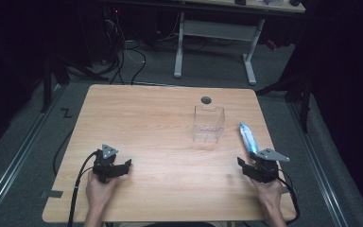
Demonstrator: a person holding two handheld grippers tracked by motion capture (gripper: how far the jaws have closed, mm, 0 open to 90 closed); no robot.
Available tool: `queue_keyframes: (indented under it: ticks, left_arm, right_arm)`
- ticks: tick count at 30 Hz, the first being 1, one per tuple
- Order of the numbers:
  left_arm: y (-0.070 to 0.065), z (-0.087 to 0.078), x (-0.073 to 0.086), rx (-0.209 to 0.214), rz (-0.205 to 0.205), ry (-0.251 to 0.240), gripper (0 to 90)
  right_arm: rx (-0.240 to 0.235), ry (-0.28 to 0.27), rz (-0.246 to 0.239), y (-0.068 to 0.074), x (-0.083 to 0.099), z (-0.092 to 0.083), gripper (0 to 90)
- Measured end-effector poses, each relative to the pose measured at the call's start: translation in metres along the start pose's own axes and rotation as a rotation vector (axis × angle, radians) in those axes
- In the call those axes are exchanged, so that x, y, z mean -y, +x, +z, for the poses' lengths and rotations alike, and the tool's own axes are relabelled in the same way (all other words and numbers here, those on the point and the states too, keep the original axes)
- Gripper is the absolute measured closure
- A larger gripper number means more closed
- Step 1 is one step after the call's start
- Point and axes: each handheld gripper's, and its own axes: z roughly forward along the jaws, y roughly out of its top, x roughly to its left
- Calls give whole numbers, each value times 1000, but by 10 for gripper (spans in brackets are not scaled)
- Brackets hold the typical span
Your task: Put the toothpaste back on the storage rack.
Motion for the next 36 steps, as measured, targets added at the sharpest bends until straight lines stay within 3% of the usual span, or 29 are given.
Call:
queue_keyframes:
  ticks: [5, 15, 22, 30, 36]
  left_arm:
    - [0, 0, 0, 0, 0, 0, 236]
    - [0, 0, 0, 0, -1, -1, 236]
    - [0, 0, 0, -1, -2, -2, 237]
    - [0, 0, 0, -1, -3, -2, 237]
    - [0, 0, 0, -1, -3, -1, 237]
  right_arm:
    - [40, -10, 37, -9, 4, -9, 428]
    - [66, -24, 104, -20, 5, -15, 432]
    - [91, -26, 101, -21, -11, -9, 431]
    - [129, 16, 92, -28, -37, 8, 406]
    - [124, 69, 80, -34, -49, 18, 418]
